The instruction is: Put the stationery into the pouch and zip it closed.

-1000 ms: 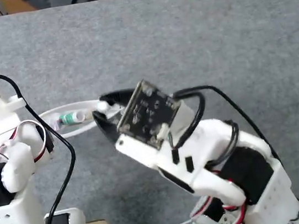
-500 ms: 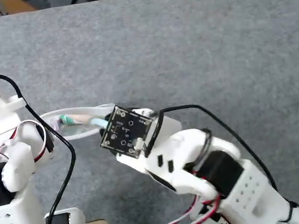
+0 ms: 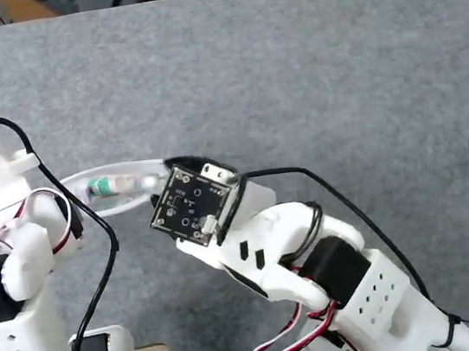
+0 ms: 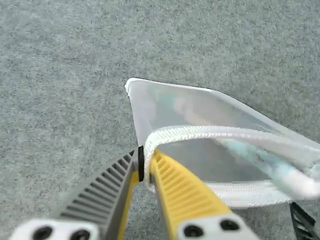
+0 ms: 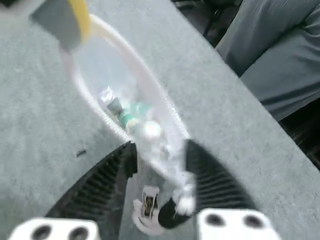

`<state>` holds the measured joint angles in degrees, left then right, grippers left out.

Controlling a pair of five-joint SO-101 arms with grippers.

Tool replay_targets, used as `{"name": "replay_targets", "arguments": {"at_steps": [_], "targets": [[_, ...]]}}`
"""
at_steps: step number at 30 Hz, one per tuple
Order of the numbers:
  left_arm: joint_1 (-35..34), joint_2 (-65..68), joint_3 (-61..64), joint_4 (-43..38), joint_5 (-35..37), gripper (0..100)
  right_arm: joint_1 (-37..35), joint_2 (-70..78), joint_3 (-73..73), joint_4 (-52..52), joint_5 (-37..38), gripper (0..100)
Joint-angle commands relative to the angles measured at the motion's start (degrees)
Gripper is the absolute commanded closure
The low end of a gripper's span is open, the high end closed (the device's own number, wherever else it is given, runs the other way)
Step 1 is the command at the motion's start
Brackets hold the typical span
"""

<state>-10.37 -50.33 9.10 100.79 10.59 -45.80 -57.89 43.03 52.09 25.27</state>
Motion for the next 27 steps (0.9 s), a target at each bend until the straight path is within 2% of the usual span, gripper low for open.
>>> {"name": "replay_targets", "arguments": {"at_steps": [1,9,15,19,24,27], "targets": [[-0.48,-0.97,-0.66,-0.18,-0.53,97,0.62,-0.40,-3.91,1.67,3.96,69.9],[-1.45,-0.97,-1.01,-0.18,-0.53,97,0.97,-0.75,-9.45,2.64,4.66,68.8],[0.04,-0.88,-5.93,0.00,-0.26,97,5.98,-0.48,-9.10,2.73,4.75,68.8],[3.56,-0.88,-11.91,0.18,0.00,97,8.44,-0.57,-5.41,2.73,4.75,68.8],[13.23,-0.88,-17.71,0.26,2.37,97,11.60,-0.84,-3.30,3.52,4.40,68.8],[16.66,-0.97,-18.68,0.26,3.87,97,12.40,-0.84,-3.47,7.03,4.40,71.1]]}}
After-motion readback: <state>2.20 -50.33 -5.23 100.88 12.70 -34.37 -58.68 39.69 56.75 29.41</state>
